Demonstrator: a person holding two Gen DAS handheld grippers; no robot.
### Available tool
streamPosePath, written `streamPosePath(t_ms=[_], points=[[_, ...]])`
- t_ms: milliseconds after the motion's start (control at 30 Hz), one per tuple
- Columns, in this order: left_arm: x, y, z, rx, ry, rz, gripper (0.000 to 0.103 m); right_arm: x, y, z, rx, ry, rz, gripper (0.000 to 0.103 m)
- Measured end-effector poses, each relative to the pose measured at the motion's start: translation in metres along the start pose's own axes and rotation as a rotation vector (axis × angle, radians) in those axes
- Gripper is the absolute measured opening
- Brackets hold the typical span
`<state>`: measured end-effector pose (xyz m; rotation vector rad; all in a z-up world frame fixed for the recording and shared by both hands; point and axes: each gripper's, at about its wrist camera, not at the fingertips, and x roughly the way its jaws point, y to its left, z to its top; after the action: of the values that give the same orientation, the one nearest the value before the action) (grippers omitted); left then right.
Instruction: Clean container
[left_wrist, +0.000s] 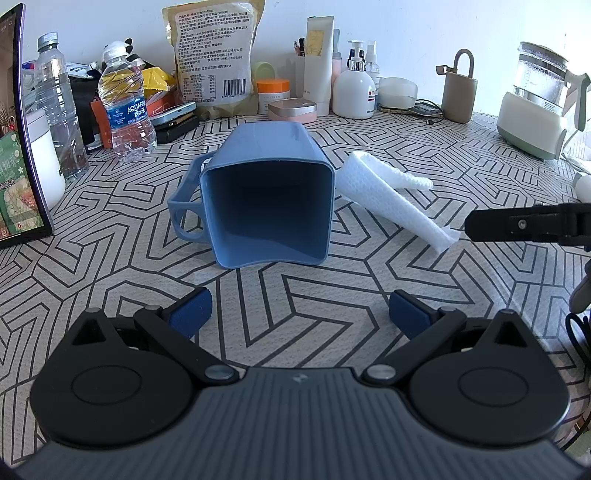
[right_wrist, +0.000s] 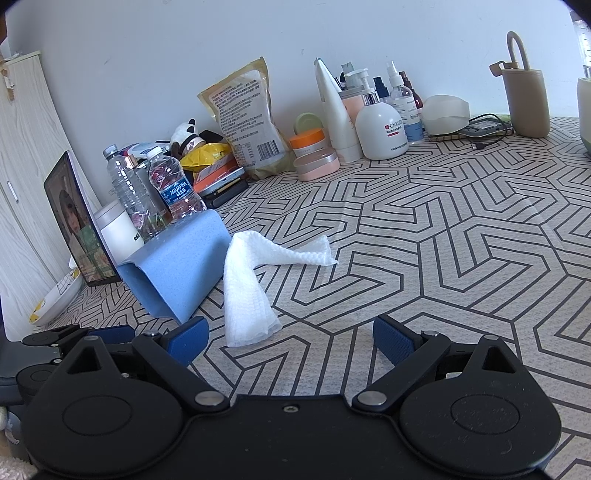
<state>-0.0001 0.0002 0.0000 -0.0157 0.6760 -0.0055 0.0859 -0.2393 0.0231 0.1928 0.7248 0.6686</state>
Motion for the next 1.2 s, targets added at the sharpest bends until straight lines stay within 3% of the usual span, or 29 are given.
streamPosePath(t_ms=[1200], points=[[0.0035, 0.0007, 0.0024, 0.017, 0.006, -0.014, 0.103, 0.0030, 0.0032, 0.0013, -0.032, 0.028, 0.012, 0.103]])
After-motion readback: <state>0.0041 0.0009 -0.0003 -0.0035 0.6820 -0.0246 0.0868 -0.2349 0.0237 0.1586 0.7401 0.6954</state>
